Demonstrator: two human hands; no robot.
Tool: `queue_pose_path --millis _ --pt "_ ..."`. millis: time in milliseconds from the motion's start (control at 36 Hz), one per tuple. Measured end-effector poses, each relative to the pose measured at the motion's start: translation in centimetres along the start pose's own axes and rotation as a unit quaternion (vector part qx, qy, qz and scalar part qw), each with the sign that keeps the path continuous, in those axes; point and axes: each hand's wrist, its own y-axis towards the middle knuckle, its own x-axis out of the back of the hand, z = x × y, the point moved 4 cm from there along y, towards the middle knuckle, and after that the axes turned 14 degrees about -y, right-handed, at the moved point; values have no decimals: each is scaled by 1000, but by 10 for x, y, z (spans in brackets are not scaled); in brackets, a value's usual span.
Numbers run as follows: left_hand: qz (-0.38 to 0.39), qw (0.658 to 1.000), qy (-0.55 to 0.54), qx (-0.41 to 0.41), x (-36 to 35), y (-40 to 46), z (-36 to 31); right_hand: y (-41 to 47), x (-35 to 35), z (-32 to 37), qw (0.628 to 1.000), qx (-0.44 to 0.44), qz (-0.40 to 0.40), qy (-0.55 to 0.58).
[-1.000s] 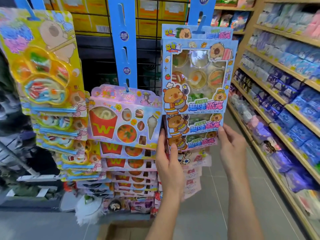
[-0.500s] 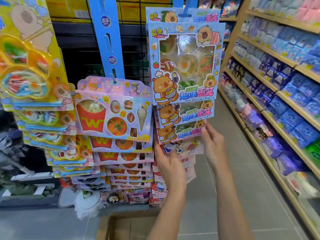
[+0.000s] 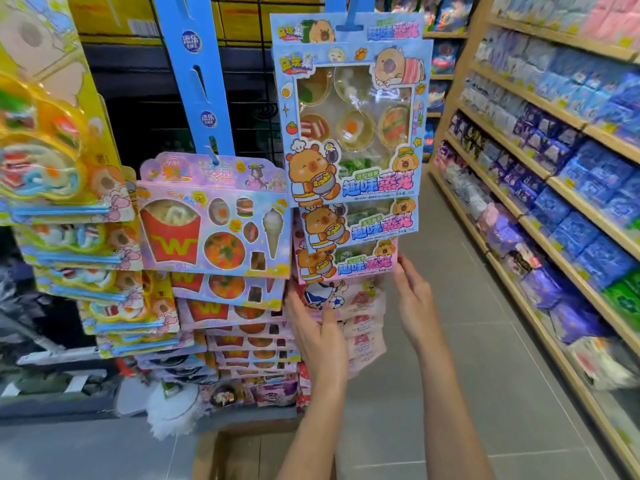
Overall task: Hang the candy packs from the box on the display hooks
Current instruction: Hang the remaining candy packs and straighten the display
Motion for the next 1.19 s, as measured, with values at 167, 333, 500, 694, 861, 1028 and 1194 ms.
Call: queue_pose_path --millis 167,333,500,694,861,1028,1194 --pt "-24 998 41 -28 10 -4 0 -10 -25 -18 994 -68 80 21" --pt "-64 996 17 -53 16 -14 9 -14 -35 -39 987 -131 87 38" --pt "-93 994 -35 48 25 -14 42 -17 -38 -39 986 -129 75 71" --pt "-93 975 -105 170 24 0 50 -18 -41 -52 987 -129 88 50" --pt "-14 987 -37 159 30 3 64 -20 -46 -61 986 -137 86 46" --pt "6 988 -23 150 38 3 66 -19 -37 -66 985 -145 76 62" --pt "23 984 -30 174 37 4 67 -25 -44 -74 979 -155 113 66"
